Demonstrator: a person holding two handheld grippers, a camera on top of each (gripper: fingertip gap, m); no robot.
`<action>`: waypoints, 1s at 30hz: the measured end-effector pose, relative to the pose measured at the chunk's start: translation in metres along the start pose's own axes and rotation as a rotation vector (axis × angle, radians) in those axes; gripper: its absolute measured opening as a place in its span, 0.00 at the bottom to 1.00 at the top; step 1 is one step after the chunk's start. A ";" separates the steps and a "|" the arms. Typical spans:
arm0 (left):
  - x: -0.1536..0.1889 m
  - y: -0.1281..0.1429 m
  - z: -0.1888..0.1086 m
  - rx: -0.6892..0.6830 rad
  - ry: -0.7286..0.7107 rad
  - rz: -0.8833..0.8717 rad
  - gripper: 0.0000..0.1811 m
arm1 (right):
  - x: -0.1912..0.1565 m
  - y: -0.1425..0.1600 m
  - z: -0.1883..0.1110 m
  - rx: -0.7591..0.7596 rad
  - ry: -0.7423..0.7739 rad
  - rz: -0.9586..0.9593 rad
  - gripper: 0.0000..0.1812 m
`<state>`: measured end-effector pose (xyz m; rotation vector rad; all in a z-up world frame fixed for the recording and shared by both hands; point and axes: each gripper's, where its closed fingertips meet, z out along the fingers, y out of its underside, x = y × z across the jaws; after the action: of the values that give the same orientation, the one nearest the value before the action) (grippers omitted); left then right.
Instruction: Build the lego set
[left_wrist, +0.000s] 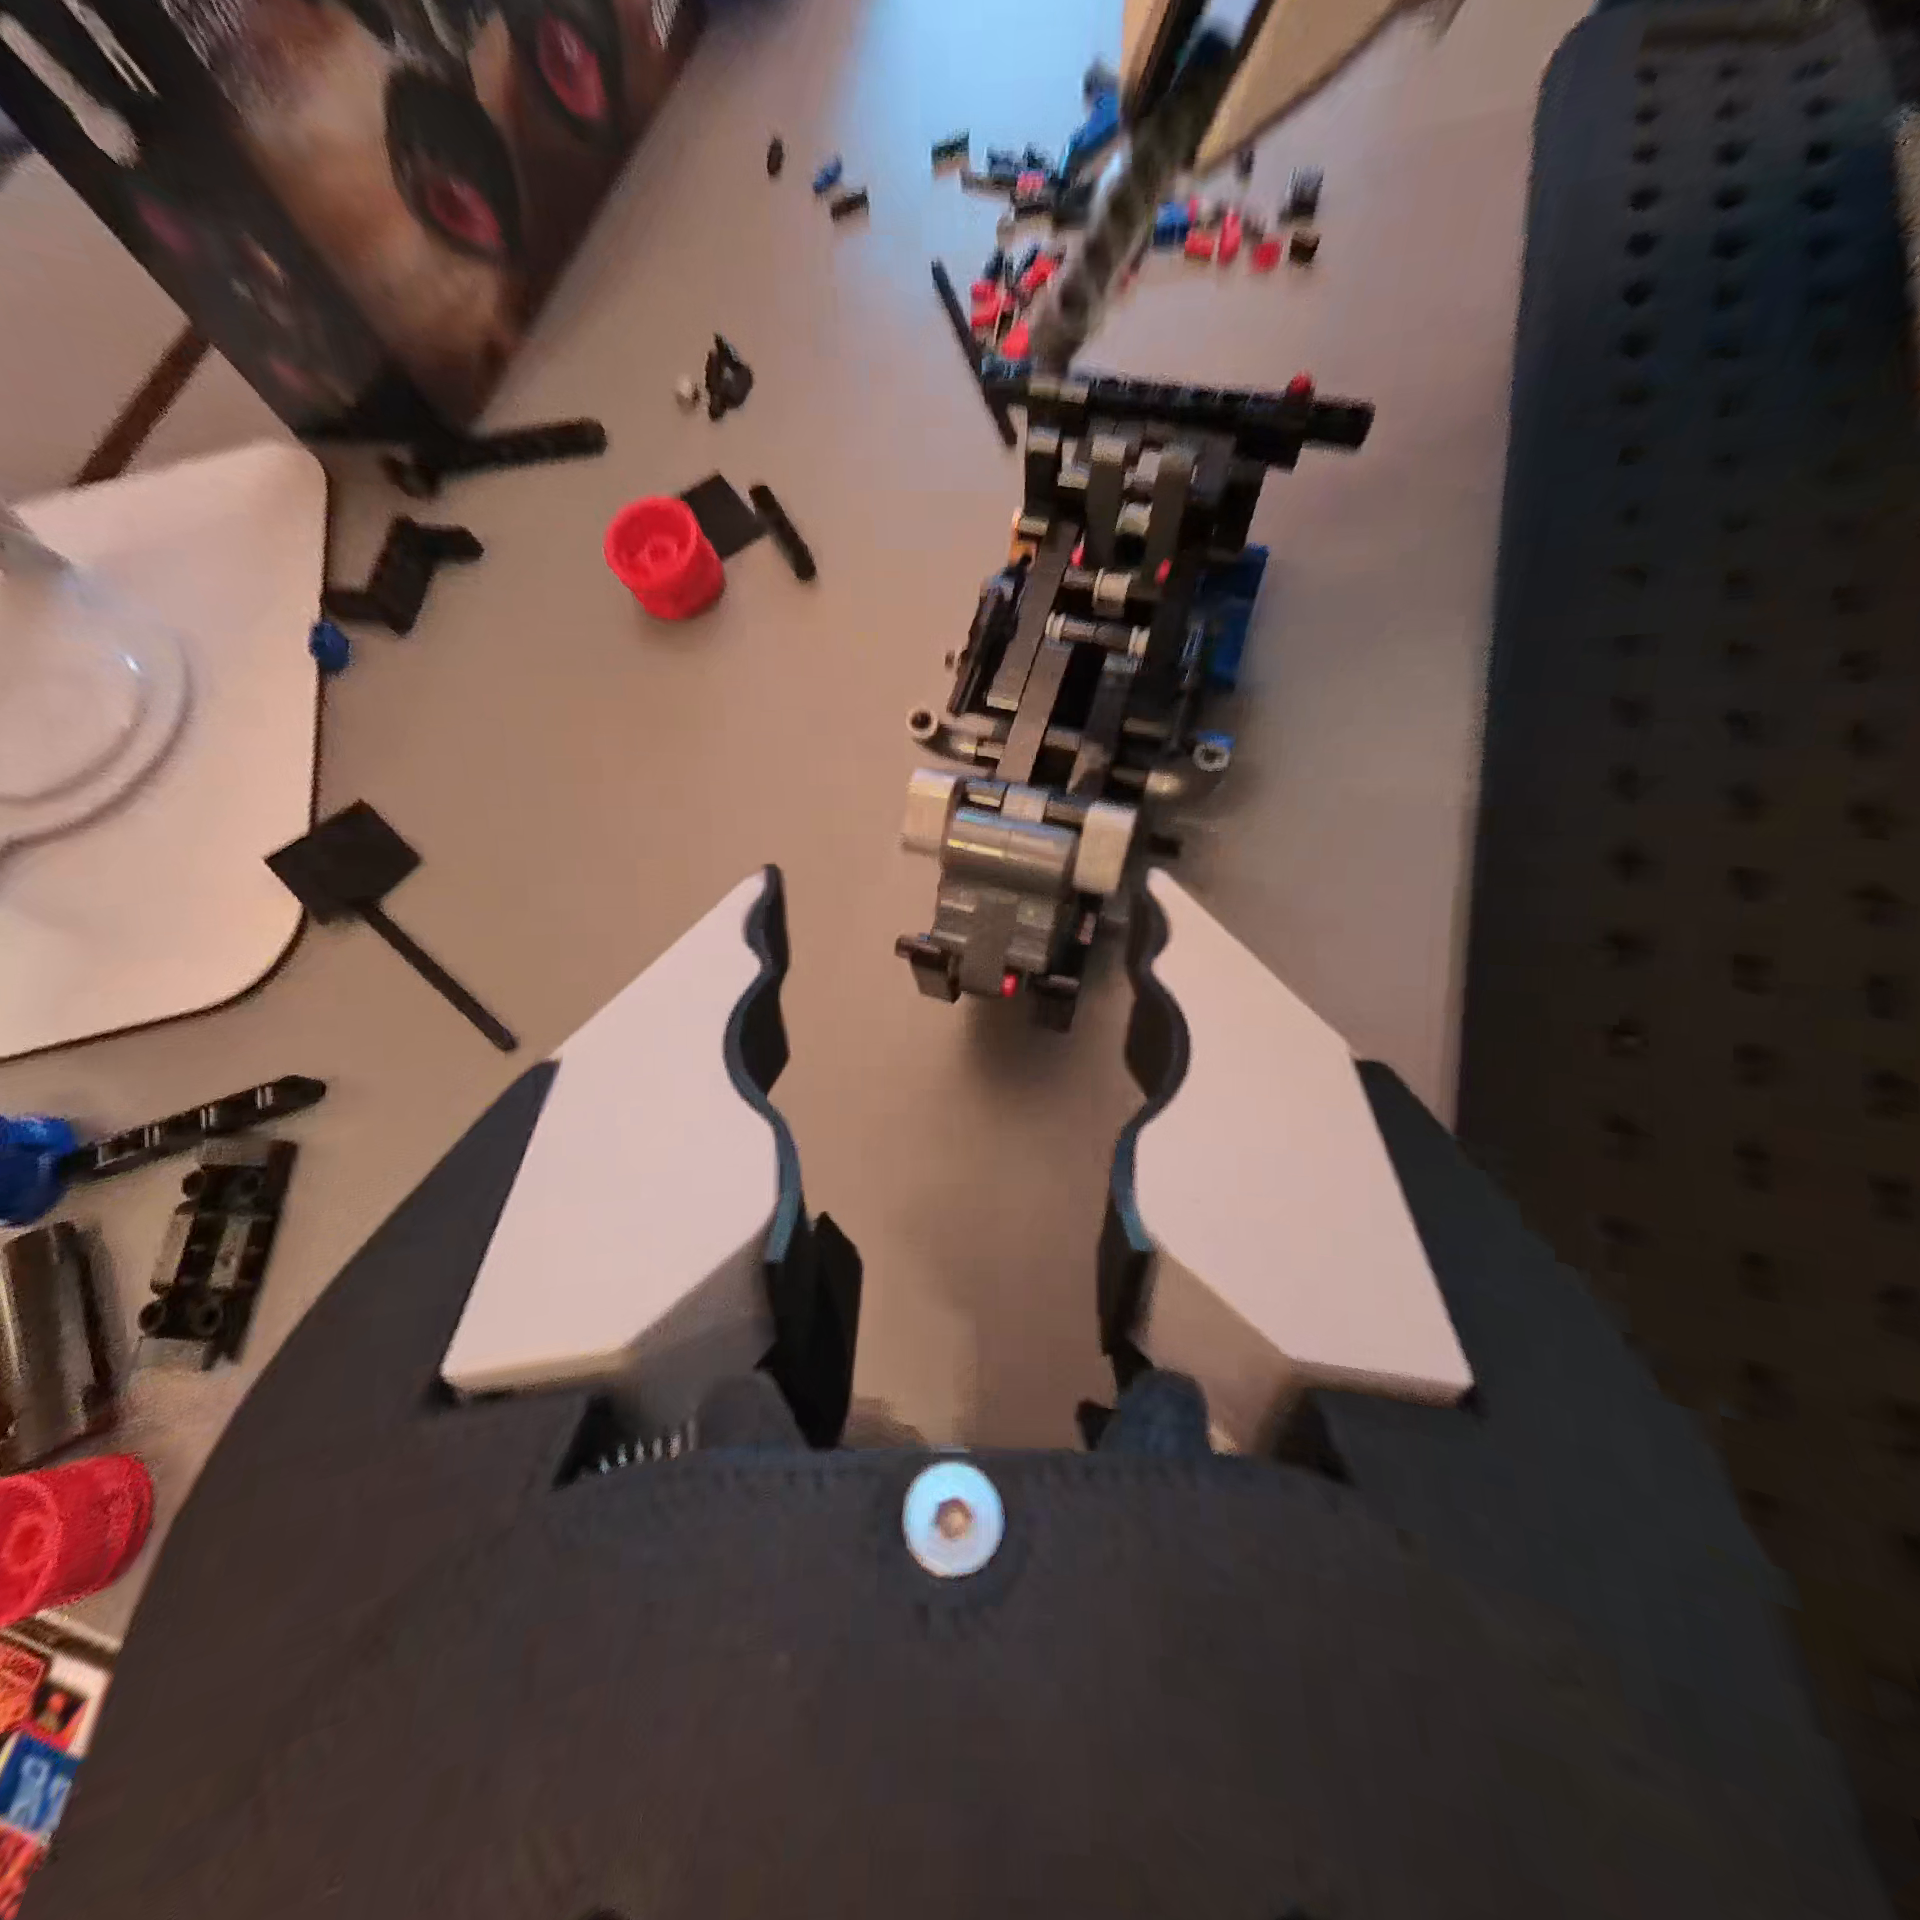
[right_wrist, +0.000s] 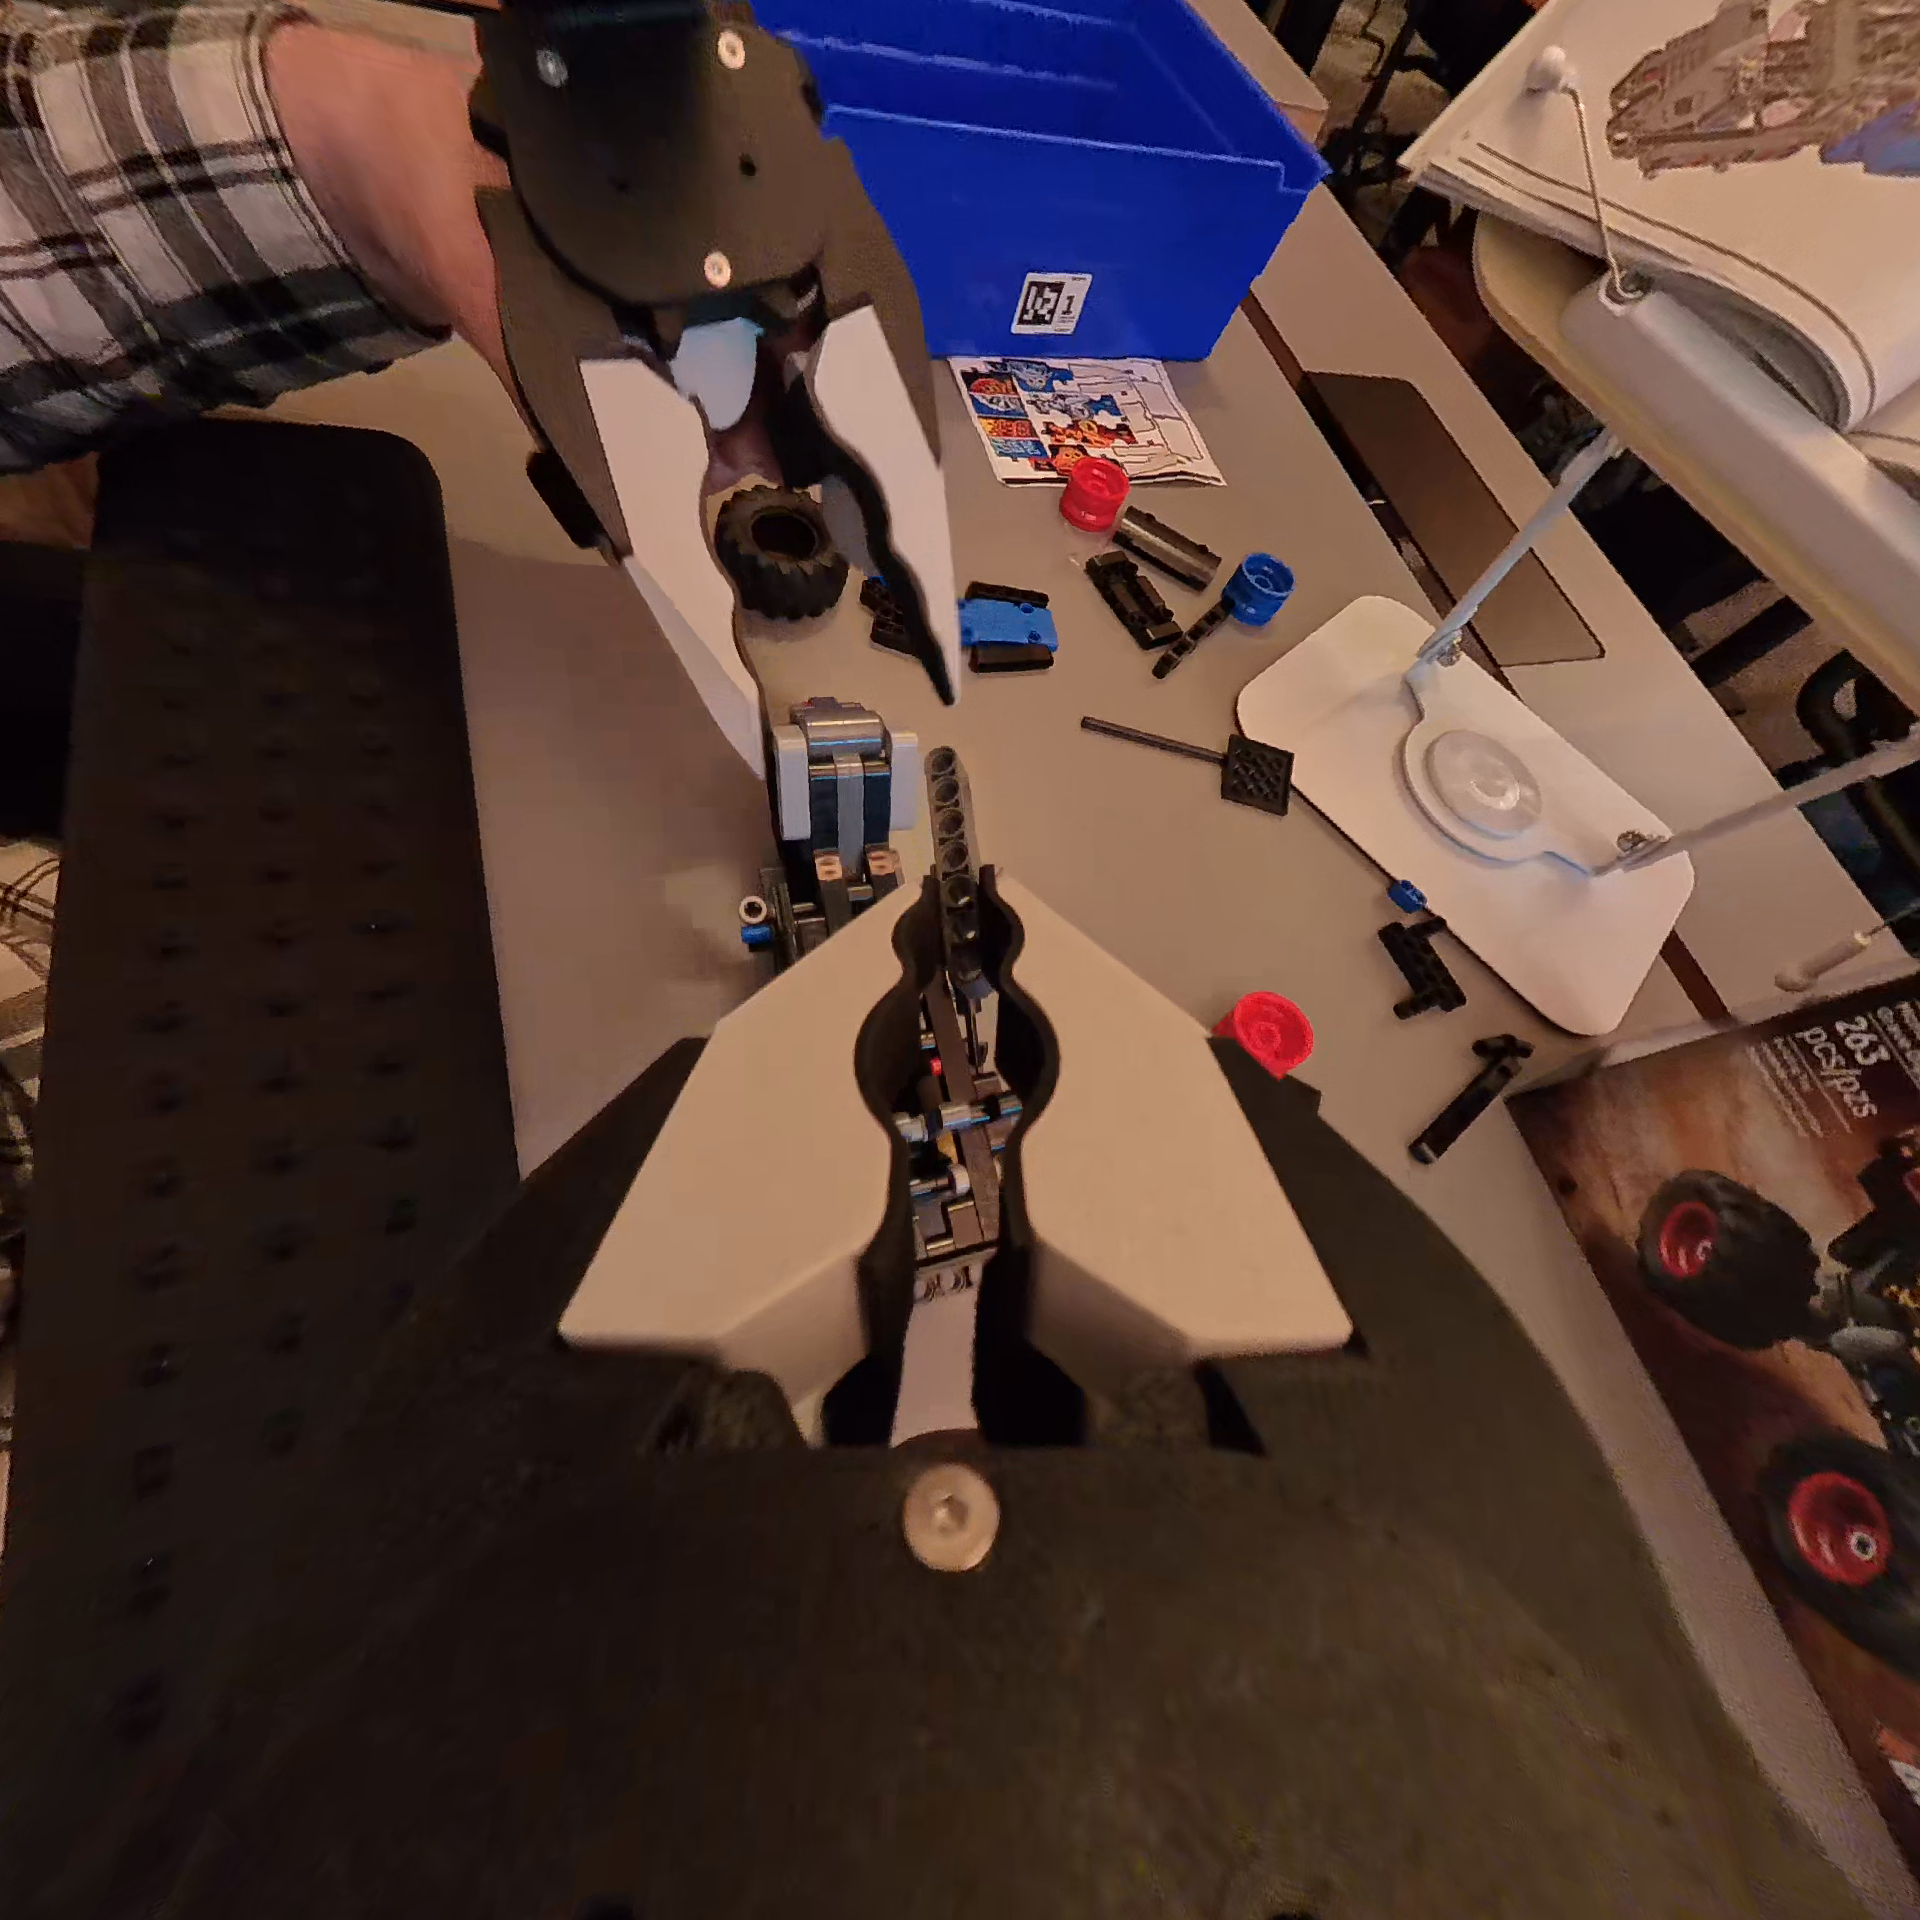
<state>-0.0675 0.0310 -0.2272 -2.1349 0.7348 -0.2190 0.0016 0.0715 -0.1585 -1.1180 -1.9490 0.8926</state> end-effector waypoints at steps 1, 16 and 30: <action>0.001 0.004 0.004 -0.017 -0.005 0.006 0.31 | 0.000 0.003 -0.001 -0.003 0.005 0.006 0.03; 0.010 0.026 -0.013 -0.019 -0.385 -0.237 0.19 | 0.002 0.016 -0.004 0.033 0.029 0.060 0.03; 0.072 -0.003 -0.005 0.070 -0.265 -0.297 0.29 | -0.012 0.008 0.007 0.111 0.093 -0.014 0.02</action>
<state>-0.0100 -0.0126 -0.2287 -2.1462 0.2530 -0.1132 0.0034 0.0629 -0.1718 -1.0616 -1.8076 0.9135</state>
